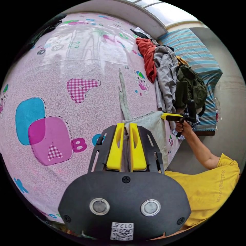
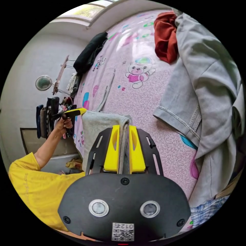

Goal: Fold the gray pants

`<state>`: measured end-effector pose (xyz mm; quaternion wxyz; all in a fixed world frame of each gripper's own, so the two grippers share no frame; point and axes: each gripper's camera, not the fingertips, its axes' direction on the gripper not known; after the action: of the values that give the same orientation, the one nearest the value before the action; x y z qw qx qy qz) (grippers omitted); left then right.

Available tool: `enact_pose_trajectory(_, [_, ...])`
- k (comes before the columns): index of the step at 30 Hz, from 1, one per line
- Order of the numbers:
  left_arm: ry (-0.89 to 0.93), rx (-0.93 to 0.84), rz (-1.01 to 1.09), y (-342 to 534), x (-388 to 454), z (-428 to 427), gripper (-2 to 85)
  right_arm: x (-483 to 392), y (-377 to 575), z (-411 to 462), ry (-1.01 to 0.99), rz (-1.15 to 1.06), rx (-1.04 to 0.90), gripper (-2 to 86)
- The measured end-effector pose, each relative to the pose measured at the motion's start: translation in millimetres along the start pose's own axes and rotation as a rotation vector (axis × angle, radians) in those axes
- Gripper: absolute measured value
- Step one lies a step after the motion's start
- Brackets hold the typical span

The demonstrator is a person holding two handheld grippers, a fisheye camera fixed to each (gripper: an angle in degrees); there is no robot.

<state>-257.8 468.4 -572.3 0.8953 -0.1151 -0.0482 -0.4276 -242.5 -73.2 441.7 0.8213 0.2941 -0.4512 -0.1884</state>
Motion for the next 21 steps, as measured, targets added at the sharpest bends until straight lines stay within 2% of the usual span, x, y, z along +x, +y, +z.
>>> enact_pose_trajectory(3, [0.026, 0.107, -0.118, -1.8, -14.6, -16.8, 1.0, 2.3, 2.7, -8.7, -0.029, 0.069, 0.017, 8.1])
enact_pose_trajectory(6, [0.017, 0.183, 0.000, 4.5, 22.5, -53.5, 0.7, -23.5, 22.0, -40.6, 0.063, 0.036, 0.163, 5.7])
enact_pose_trajectory(9, [-0.047, 0.162, 0.181, 18.4, 90.9, -61.4, 0.4, -71.8, 33.5, -49.0, 0.094, -0.117, 0.274, 2.9])
enact_pose_trajectory(11, [-0.047, 0.077, 0.277, 19.7, 127.5, -37.9, 0.4, -100.0, 24.3, -25.8, 0.117, -0.201, 0.238, 1.6])
enact_pose_trajectory(12, [-0.101, -0.006, 0.339, 17.4, 148.5, -14.6, 0.3, -104.9, 20.3, -17.8, 0.133, -0.213, 0.222, 1.4])
enact_pose_trajectory(15, [-0.416, -0.093, 0.384, 12.6, 174.5, 33.7, 0.1, -121.5, 0.3, 25.5, 0.322, -0.271, 0.113, 0.6])
enact_pose_trajectory(16, [-0.416, -0.096, 0.362, 9.9, 174.0, 42.1, 0.0, -124.7, -5.2, 47.6, 0.456, -0.320, 0.027, 0.3])
enact_pose_trajectory(17, [-0.409, -0.087, 0.337, 8.8, 172.7, 42.7, 0.0, -130.9, -5.5, 53.0, 0.492, -0.359, 0.057, 0.2])
enact_pose_trajectory(21, [-0.349, -0.059, 0.315, 7.3, 176.9, 33.0, 0.0, -142.3, -11.7, 60.6, 0.526, -0.357, 0.027, 0.1])
